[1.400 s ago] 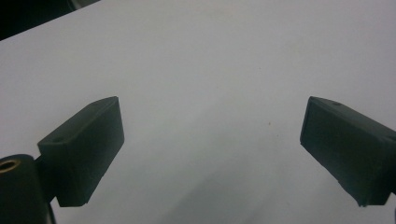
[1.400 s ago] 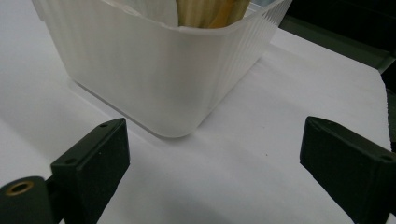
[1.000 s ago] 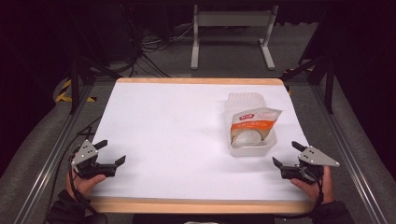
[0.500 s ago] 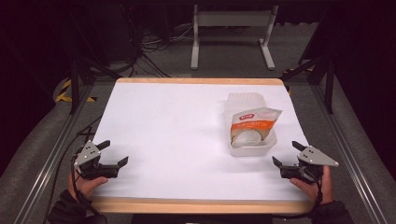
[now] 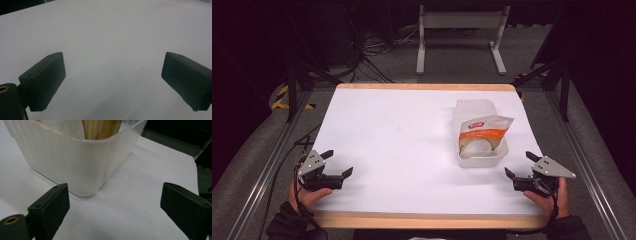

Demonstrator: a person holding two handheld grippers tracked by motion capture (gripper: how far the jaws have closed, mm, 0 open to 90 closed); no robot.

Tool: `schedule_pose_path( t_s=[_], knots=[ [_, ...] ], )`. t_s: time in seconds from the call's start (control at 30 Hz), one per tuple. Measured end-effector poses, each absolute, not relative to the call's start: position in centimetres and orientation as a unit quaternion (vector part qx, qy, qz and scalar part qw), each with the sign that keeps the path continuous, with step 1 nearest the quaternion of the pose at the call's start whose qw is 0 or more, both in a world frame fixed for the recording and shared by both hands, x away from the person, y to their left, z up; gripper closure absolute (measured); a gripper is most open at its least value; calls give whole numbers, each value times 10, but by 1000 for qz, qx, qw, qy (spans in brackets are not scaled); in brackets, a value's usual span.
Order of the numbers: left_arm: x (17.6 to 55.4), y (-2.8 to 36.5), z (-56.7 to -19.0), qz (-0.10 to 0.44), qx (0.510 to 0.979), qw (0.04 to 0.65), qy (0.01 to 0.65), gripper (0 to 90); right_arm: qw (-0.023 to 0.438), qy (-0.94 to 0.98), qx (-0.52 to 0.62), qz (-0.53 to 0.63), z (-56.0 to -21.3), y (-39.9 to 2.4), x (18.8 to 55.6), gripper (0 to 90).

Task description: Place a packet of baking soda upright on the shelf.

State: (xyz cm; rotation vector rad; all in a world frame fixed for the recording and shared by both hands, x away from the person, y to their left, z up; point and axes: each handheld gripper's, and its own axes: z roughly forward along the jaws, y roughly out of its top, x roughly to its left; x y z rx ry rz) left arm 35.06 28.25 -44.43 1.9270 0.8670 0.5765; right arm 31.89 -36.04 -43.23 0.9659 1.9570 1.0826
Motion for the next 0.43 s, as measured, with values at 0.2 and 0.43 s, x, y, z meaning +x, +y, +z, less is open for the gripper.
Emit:
schedule_pose_path(
  t_s=[0.2,0.43],
  knots=[
    [353,280,-445,230,785,456,350,60,346,753,373,418,-432,-361,317,94],
    [355,276,-446,227,787,449,358,66,346,751,377,418,-433,-363,315,94]
  ],
)
